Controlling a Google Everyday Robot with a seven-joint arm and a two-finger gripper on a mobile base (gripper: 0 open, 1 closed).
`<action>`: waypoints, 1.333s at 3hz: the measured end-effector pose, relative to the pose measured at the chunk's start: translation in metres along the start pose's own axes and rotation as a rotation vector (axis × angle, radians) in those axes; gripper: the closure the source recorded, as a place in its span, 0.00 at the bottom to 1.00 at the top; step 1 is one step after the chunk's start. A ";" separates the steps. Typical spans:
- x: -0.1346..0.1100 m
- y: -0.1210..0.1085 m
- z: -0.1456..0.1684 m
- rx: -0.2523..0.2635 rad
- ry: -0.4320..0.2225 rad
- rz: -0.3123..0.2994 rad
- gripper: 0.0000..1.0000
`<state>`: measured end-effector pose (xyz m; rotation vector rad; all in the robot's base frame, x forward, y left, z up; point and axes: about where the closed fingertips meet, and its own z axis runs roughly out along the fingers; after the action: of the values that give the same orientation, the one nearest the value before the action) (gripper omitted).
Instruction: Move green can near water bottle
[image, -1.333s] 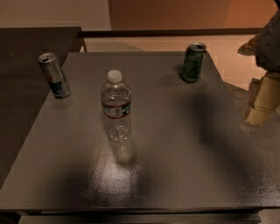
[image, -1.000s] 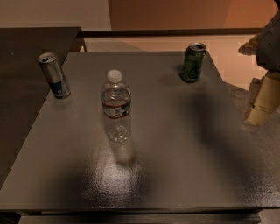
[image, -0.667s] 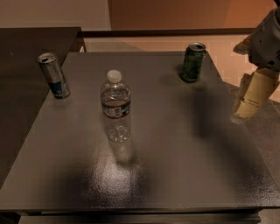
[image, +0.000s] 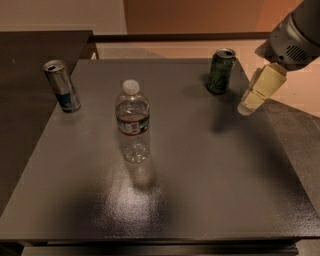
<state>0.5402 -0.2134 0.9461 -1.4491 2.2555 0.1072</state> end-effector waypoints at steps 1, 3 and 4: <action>-0.007 -0.034 0.023 0.010 -0.058 0.087 0.00; -0.018 -0.087 0.059 0.032 -0.147 0.239 0.00; -0.025 -0.105 0.069 0.047 -0.183 0.291 0.00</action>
Offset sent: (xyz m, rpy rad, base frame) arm 0.1116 -0.0098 -0.0339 0.2227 -0.0128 -0.2183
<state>0.6638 -0.2177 0.9132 -1.0348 2.2838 0.2642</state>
